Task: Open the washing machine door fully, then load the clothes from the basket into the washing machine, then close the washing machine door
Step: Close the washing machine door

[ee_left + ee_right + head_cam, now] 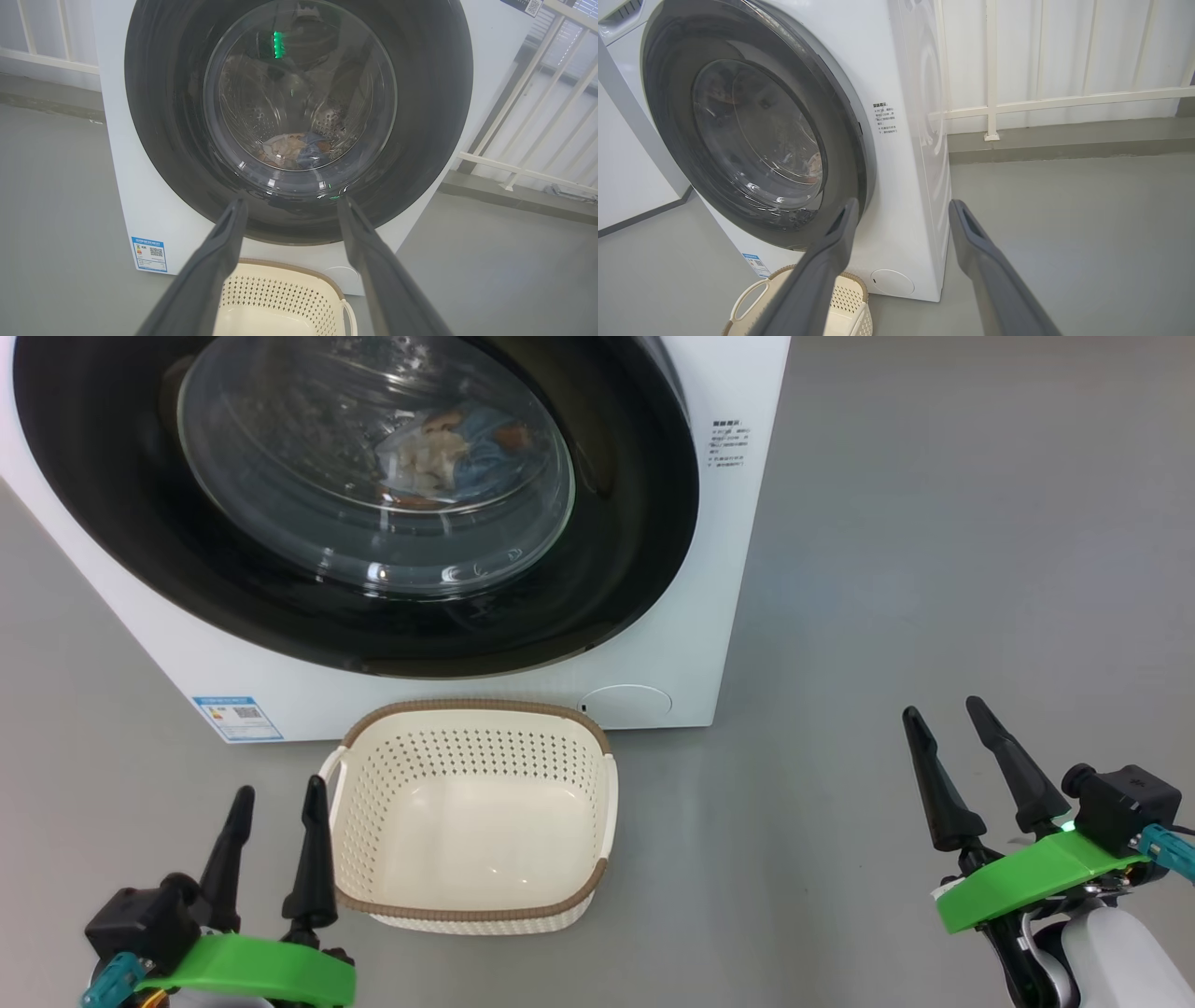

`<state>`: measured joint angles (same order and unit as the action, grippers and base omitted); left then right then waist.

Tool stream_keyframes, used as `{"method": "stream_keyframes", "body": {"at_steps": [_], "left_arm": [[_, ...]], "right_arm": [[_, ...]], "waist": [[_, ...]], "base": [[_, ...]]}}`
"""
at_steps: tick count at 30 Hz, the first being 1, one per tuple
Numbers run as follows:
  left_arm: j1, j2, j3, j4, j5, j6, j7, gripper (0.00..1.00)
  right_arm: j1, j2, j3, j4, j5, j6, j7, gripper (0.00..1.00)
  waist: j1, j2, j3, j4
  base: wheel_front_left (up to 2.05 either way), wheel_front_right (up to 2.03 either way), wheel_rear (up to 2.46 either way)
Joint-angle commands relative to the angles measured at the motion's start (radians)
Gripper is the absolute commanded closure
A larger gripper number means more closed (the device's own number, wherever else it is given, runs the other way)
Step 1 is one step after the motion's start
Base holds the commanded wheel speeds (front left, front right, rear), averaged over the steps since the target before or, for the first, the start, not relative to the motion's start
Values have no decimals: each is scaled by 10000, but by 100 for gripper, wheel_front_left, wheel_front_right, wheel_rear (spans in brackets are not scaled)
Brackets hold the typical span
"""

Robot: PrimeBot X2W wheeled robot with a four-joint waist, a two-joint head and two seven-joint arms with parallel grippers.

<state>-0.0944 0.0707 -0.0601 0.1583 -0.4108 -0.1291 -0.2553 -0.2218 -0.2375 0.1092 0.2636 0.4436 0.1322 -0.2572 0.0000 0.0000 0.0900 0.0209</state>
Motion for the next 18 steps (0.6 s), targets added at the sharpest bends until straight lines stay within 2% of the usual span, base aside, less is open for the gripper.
{"method": "stream_keyframes", "body": {"at_steps": [1,18], "left_arm": [[-158,165,343,-268,13,-15,-65,0],[-197,152,377,-241,36,-15,-65,0]], "right_arm": [[-8,-29,168,-249,2,-15,-46,0],[-72,-3,171,-213,-1,-15,-46,0]], "waist": [[0,0,4,-5],[0,0,52,-32]], "base": [[0,0,0],[0,0,0]]}}
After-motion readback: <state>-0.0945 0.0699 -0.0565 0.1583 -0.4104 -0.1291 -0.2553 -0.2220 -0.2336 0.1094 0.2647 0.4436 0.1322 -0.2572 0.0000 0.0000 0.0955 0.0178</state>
